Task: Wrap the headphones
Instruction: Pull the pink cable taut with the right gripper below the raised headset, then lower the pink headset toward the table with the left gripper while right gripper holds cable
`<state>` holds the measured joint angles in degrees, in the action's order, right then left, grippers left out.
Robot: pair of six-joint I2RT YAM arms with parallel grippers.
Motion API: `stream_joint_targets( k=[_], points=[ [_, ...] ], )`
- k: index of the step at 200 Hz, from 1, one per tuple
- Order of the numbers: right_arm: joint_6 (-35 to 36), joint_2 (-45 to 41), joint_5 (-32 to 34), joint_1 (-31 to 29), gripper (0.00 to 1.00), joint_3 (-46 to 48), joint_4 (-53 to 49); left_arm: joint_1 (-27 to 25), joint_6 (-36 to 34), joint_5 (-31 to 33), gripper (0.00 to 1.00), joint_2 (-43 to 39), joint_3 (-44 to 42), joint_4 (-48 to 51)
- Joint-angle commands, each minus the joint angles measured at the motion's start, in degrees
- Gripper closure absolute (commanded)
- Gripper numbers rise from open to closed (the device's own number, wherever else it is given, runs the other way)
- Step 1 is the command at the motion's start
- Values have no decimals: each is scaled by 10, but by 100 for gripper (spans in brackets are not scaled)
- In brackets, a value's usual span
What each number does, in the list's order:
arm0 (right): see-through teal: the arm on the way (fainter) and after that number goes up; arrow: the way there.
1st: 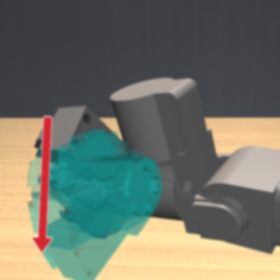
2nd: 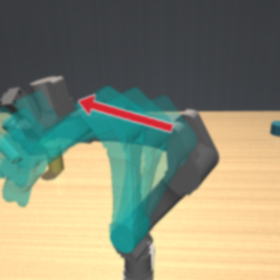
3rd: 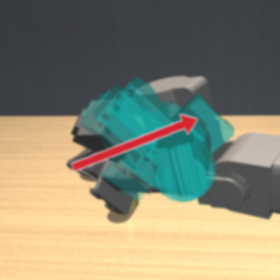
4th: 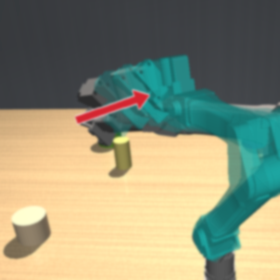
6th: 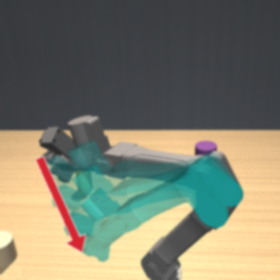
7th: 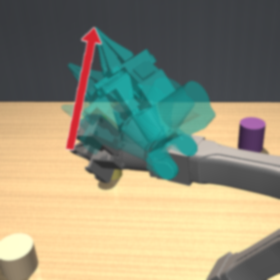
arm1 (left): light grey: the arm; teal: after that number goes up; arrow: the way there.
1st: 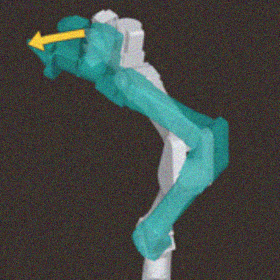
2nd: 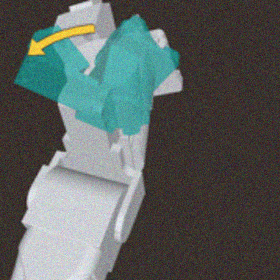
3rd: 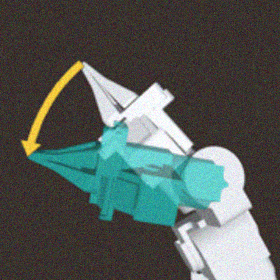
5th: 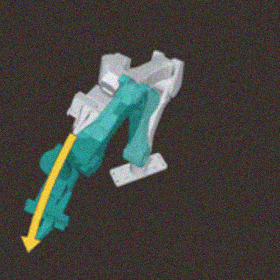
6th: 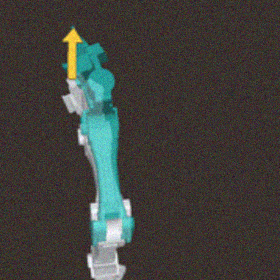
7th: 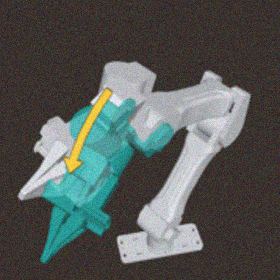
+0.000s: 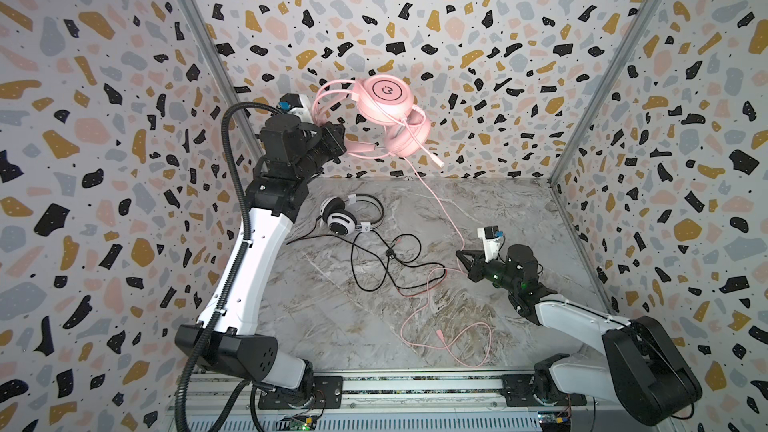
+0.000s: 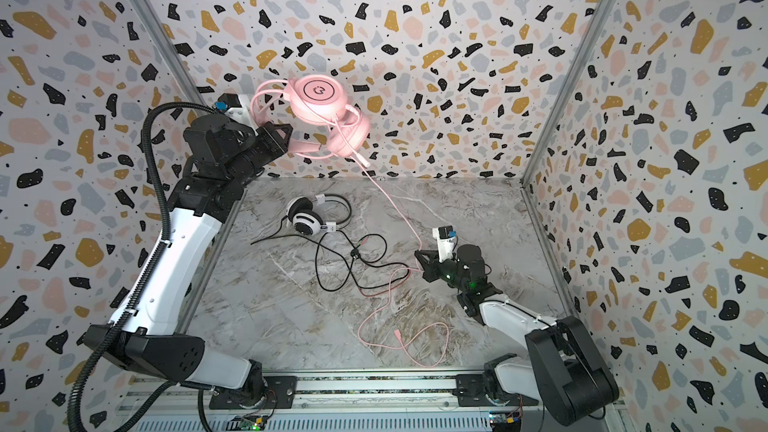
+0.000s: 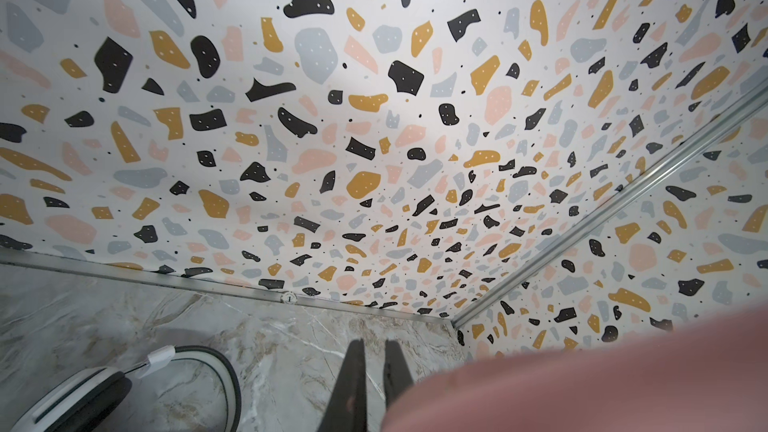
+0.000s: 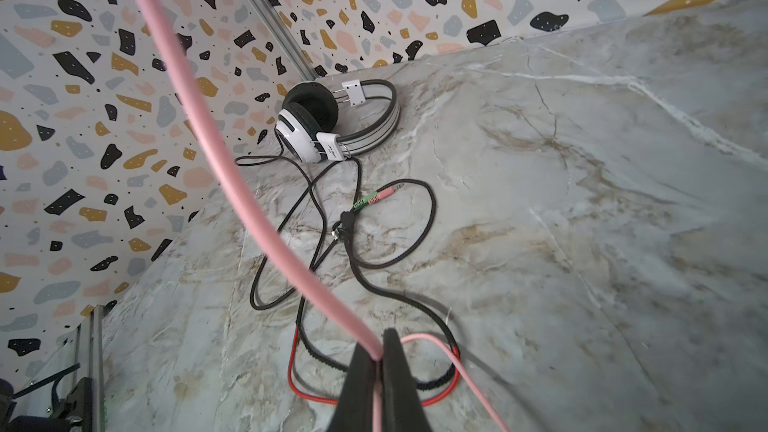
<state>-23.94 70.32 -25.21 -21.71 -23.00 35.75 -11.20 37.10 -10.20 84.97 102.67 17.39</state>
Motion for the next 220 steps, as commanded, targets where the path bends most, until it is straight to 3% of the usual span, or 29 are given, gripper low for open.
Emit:
stream_joint_targets(
  k=[1,41,87,122,159,187,220],
  points=[
    [2,-41,20,3,100,6,-50,9,33,-5,100,11,17,-75],
    [7,-83,1,-15,100,25,-101,24,72,32,100,38,28,-95],
    [28,-168,39,-79,100,26,-203,23,99,190,100,52,8,-108],
    [46,-234,79,-134,100,-6,-291,19,72,289,100,64,-19,-112],
    [78,-275,131,-166,100,-91,-359,-22,-34,453,100,91,-75,-115],
    [100,-283,148,-166,100,-152,-387,-95,-162,574,100,133,-89,-111],
    [136,-286,180,-165,100,-213,-404,-165,-343,625,100,185,-82,-103]
  ],
)
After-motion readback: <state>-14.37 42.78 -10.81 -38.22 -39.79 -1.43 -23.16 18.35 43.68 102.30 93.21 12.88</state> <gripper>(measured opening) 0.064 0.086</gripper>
